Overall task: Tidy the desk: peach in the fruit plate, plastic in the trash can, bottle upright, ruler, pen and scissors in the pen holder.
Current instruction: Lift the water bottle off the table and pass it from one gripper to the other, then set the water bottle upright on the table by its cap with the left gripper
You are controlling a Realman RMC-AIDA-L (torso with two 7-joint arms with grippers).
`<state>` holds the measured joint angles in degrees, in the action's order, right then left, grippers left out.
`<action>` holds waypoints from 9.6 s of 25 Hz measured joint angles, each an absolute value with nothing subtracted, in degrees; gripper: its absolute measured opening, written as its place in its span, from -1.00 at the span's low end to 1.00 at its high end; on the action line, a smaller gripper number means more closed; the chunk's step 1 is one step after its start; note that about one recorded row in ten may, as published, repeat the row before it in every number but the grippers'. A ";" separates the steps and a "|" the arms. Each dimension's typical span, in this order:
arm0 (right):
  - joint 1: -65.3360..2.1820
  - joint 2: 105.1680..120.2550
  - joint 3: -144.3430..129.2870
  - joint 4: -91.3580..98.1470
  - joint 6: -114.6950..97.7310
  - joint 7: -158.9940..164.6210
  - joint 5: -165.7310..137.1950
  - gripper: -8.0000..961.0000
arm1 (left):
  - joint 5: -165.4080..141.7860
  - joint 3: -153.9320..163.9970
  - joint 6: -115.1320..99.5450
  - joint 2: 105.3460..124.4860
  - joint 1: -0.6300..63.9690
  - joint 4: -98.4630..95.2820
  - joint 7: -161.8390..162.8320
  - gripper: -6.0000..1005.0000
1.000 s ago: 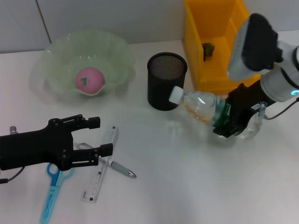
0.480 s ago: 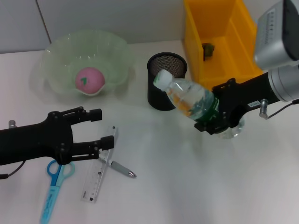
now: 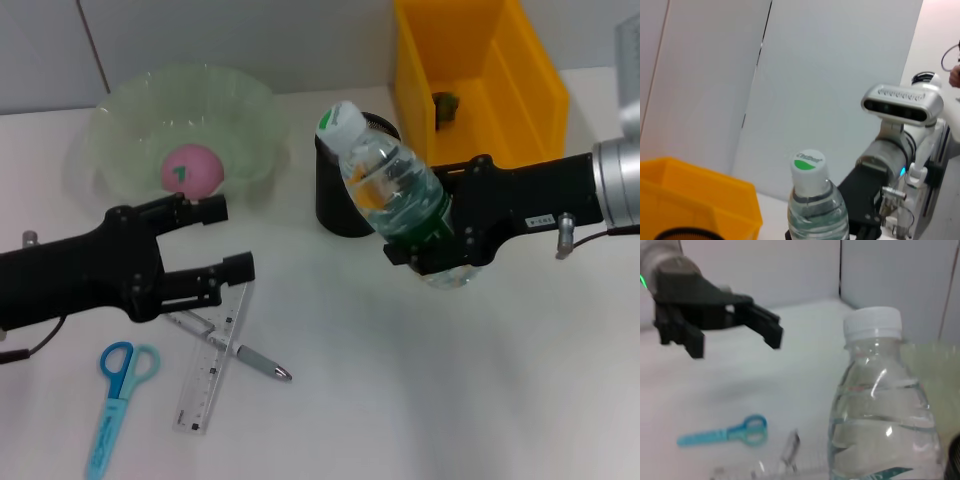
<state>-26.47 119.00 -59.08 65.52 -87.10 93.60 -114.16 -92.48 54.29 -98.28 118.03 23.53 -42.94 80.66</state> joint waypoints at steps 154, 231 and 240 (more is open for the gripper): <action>-33.35 119.09 -65.03 34.11 -88.17 70.61 -88.55 0.65 | -81.87 58.20 -98.09 118.03 32.25 -36.22 77.26 -0.12; -20.04 118.49 -47.86 41.49 -88.54 77.21 -95.50 0.72 | -78.71 42.55 -80.54 118.64 26.69 -24.42 51.32 -0.10; -20.26 118.51 -47.81 41.48 -87.82 77.18 -95.68 0.72 | -77.23 42.63 -77.66 118.72 27.39 -20.75 46.39 -0.10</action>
